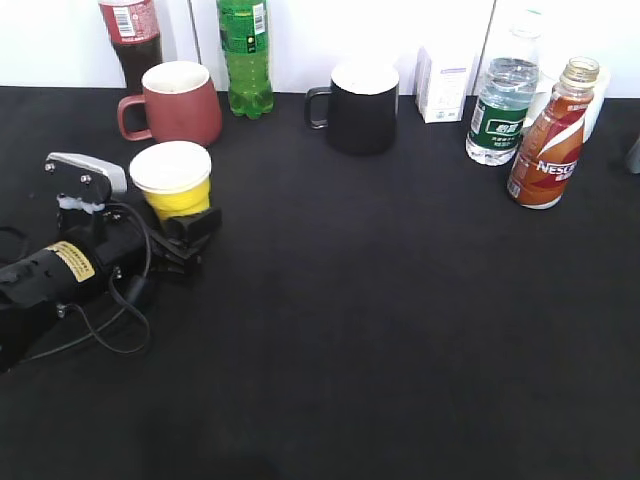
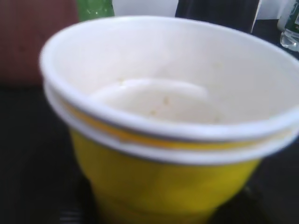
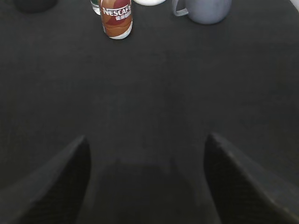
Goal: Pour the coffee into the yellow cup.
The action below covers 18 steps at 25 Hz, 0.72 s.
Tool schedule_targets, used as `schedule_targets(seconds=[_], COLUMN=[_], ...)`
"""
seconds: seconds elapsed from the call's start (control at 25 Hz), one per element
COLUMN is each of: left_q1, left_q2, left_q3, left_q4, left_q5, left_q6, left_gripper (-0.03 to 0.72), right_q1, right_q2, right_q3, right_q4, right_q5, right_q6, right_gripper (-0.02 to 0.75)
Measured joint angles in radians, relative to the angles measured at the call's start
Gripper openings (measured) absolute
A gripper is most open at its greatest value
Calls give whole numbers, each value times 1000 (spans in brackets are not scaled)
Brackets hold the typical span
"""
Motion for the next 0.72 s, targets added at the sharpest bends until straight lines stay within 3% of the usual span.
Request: schedule_targets(seconds=[0.28, 0.4, 0.6, 0.72], left_q1=[0, 0, -24, -86], left_q2=[0, 0, 1, 2], left_q3=[-4, -117, -377, -439], left_q4=[34, 281, 656, 751], left_q5=[-16, 2, 83, 138], left_q6=[-1, -51, -353, -409], left_gripper=[454, 454, 453, 453], right_q1=[0, 0, 0, 0], right_q2=[0, 0, 0, 0], right_q3=[0, 0, 0, 0], right_q4=[0, 0, 0, 0], right_q5=[-1, -1, 0, 0], right_q6=[0, 0, 0, 0], right_gripper=[589, 589, 589, 589])
